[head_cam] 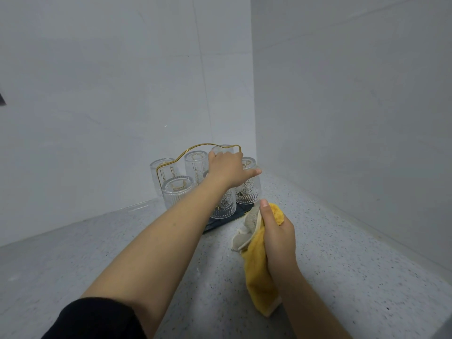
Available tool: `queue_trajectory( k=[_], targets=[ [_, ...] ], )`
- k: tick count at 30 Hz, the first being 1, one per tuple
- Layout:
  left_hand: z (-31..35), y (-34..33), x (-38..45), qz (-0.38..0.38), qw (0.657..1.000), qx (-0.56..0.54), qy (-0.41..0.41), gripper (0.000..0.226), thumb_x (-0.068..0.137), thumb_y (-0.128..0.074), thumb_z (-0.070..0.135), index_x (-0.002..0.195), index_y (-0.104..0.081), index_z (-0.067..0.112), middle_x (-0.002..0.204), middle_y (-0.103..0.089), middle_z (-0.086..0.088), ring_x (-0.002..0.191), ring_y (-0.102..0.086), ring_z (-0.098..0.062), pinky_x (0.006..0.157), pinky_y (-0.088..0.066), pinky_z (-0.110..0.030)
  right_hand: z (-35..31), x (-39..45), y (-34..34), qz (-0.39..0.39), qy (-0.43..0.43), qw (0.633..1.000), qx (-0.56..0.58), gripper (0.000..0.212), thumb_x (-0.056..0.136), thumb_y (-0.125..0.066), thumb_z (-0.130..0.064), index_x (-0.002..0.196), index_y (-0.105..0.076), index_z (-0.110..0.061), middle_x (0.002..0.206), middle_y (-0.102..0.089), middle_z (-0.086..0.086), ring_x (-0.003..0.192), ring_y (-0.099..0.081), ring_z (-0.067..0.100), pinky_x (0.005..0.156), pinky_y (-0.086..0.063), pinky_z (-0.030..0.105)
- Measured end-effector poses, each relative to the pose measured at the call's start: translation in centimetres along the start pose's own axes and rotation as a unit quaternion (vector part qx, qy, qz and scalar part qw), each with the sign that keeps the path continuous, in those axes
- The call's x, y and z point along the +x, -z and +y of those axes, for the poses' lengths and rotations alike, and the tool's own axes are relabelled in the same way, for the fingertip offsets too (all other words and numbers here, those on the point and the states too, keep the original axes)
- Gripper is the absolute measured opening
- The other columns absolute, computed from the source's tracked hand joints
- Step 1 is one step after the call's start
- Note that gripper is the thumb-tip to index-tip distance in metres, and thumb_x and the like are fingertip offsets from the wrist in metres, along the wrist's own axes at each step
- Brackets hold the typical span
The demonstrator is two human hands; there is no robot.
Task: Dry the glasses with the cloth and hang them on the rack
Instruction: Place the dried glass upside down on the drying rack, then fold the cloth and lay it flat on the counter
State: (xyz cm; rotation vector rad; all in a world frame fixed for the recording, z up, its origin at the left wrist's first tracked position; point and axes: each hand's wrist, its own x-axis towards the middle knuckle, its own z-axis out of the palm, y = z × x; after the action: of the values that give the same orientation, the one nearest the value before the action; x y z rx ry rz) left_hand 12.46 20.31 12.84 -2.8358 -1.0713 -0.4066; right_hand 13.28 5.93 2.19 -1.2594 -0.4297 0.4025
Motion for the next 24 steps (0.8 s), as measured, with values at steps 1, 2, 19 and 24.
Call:
queue_trajectory(
  k=[1, 2, 19, 24],
  targets=[
    [0.0, 0.2, -0.5, 0.012, 1.0, -0.015, -0.005, 0.073, 0.087, -0.043, 0.071, 0.139, -0.05, 0.019, 0.139, -0.055, -0.009, 0.132, -0.043, -0.03, 0.108, -0.02, -0.047, 0.0, 0.0, 0.2, -0.006, -0.008, 1.0, 0.005, 0.033, 0.084, -0.057, -0.051, 0.068, -0.065, -0.024, 0.056, -0.065, -0.012, 0.06, -0.062, 0.005, 0.057, -0.044, 0.023],
    [-0.1, 0.5, -1.1, 0.026, 0.999, -0.037, -0.012, 0.069, 0.089, -0.044, 0.068, 0.138, -0.051, 0.02, 0.14, -0.053, -0.009, 0.134, -0.041, -0.029, 0.107, -0.021, -0.046, -0.1, 0.1, 0.3, -0.014, -0.022, 1.0, 0.015, 0.033, 0.083, -0.058, -0.052, 0.073, -0.068, -0.022, 0.062, -0.068, -0.01, 0.064, -0.066, 0.008, 0.058, -0.047, 0.025],
    [-7.8, 3.5, -23.5, -0.076, 0.831, -0.55, 0.035, 0.028, 0.092, -0.066, 0.022, 0.12, -0.064, 0.022, 0.106, -0.069, 0.01, 0.09, -0.065, 0.008, 0.078, -0.049, -0.008, -4.3, -9.7, -4.4, -0.241, -0.205, 0.926, 0.207, 0.053, 0.085, -0.058, -0.039, 0.118, -0.056, 0.003, 0.113, -0.061, 0.031, 0.103, -0.062, 0.043, 0.092, -0.046, 0.055],
    [-11.1, 4.1, -29.6, -0.012, 0.825, -0.552, 0.121, 0.026, 0.08, -0.075, 0.001, 0.106, -0.069, 0.001, 0.092, -0.069, -0.009, 0.077, -0.064, -0.011, 0.074, -0.054, -0.015, -4.8, -14.3, -6.7, -0.336, -0.303, 0.863, 0.224, 0.038, 0.093, -0.047, -0.028, 0.097, -0.059, 0.008, 0.094, -0.066, 0.032, 0.087, -0.067, 0.039, 0.073, -0.055, 0.046]
  ],
)
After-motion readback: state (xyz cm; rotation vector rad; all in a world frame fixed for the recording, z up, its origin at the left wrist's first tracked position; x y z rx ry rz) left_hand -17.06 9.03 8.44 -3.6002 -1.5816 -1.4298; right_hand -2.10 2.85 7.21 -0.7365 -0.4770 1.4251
